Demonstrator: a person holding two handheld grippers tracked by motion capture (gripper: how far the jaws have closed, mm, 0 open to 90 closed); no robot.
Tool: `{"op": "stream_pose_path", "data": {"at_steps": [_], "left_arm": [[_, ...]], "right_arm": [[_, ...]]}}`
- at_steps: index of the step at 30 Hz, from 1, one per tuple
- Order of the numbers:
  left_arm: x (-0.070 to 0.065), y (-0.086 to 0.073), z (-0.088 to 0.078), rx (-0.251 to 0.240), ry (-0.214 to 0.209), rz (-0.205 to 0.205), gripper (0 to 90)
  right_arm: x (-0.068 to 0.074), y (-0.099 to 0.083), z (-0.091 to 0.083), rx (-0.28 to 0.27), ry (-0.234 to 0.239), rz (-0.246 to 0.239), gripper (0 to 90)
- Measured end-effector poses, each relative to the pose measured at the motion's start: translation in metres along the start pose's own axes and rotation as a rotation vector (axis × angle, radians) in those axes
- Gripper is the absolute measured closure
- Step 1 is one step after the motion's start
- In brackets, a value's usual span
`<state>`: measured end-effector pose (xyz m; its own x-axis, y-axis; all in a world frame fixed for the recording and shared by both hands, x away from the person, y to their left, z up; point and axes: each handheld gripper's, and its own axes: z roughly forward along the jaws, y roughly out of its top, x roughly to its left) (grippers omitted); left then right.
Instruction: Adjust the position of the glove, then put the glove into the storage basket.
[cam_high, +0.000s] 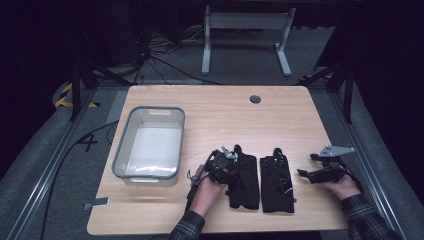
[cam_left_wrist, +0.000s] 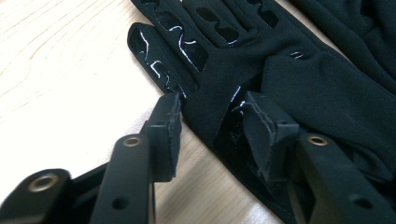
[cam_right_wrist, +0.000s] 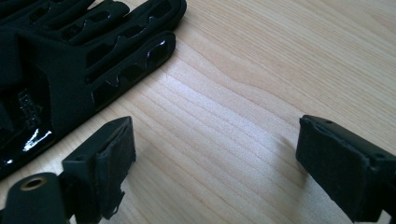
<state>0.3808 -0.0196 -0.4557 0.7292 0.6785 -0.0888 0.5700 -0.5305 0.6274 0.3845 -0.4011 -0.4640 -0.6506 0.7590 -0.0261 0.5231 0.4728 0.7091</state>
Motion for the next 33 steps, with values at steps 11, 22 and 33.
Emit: {"op": "stream_pose_path", "data": {"at_steps": [11,22,33], "left_arm": [[-0.002,0.0,-0.003,-0.052,-0.053,-0.063,85.5],[0.005,0.002,-0.012,-0.089,-0.092,-0.119,85.7],[0.006,0.003,-0.018,-0.121,-0.135,-0.146,85.7]], "right_arm": [[0.007,0.006,-0.01,-0.003,0.077,-0.021,40.1],[0.032,0.013,-0.014,-0.032,0.261,-0.099,87.7],[0.047,0.016,0.001,0.034,0.329,-0.142,89.7]]}}
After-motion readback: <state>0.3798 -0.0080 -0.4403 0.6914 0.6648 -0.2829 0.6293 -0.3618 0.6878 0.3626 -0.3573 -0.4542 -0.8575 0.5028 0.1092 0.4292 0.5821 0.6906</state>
